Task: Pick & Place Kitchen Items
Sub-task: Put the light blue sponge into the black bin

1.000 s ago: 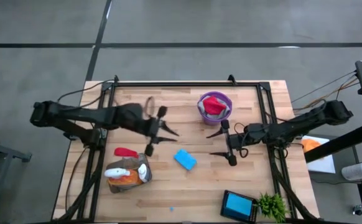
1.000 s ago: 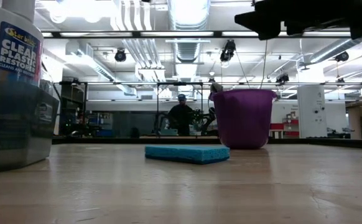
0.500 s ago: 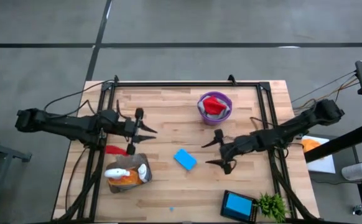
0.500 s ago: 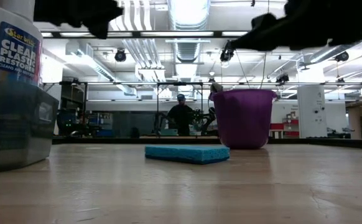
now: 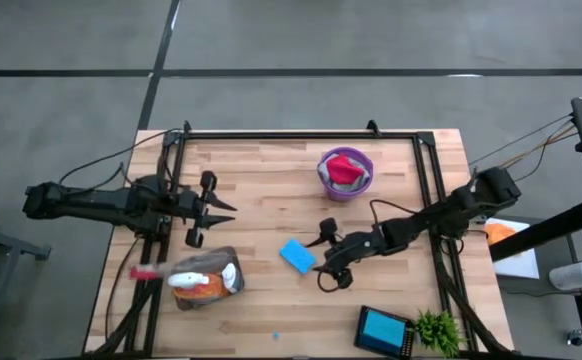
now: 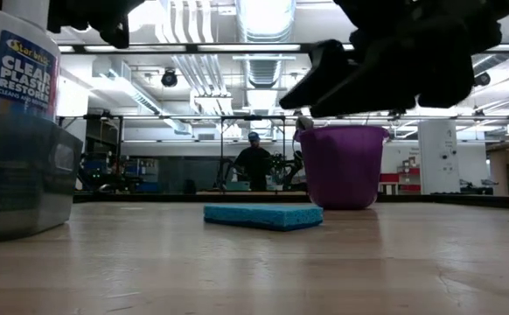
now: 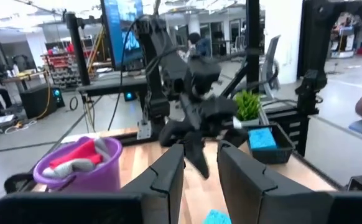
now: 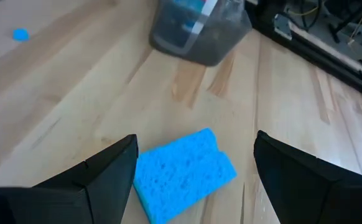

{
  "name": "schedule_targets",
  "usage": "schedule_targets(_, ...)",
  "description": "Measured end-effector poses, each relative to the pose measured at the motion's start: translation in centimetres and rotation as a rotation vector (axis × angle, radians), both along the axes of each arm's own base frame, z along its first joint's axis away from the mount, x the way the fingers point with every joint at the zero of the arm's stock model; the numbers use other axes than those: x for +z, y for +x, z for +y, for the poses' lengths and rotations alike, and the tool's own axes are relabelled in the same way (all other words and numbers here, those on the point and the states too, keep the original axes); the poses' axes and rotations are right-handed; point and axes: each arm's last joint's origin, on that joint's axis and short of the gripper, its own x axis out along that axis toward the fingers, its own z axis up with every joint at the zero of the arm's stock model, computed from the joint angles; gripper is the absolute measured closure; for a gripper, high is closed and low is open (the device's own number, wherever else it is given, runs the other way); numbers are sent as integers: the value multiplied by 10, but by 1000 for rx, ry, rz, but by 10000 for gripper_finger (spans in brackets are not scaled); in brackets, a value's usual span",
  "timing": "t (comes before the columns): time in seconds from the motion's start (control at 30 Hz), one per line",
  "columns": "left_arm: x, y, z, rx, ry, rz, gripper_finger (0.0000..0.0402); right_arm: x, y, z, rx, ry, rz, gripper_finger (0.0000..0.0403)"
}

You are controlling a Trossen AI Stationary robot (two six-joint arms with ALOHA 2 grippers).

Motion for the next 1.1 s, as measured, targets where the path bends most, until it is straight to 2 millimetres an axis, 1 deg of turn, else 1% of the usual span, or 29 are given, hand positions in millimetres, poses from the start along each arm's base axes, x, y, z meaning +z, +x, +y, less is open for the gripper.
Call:
schedule_targets(0.07,-3,0,0,2,4,16,302,4,2,2,7,-1,-14,90)
schedule_targets(0.2,-5,2,0,2,-1,32,302,12,-4,5,20,7,-35,90)
schedule_targets(0.3,-2,0,0,3,-6,33,302,19,-10,8,35,24,-62,90)
schedule_targets(0.4,2,-2,0,1,-6,44,302,21,-18,11,44,34,-52,90)
schedule_targets(0.47,7,-6,0,2,-13,79,302,19,-21,11,36,38,-22,90)
schedule_targets(0.53,4,-12,0,4,-26,156,302,15,-22,11,27,40,11,90)
schedule_targets(0.63,1,-18,0,16,-57,210,302,10,-22,12,22,38,34,90)
schedule_targets(0.7,1,-21,1,18,-58,193,302,6,-21,12,21,32,45,90)
schedule_targets(0.77,-9,-23,1,37,-57,209,302,3,-20,12,14,25,55,90)
schedule_targets(0.83,-15,-21,2,60,-56,184,302,-2,-18,12,2,12,69,90)
schedule_targets(0.97,-30,-21,4,83,-42,163,302,-18,-14,12,-17,-20,109,90)
schedule_targets(1.1,-31,-23,9,120,-54,146,302,-33,-2,16,-21,-75,146,90)
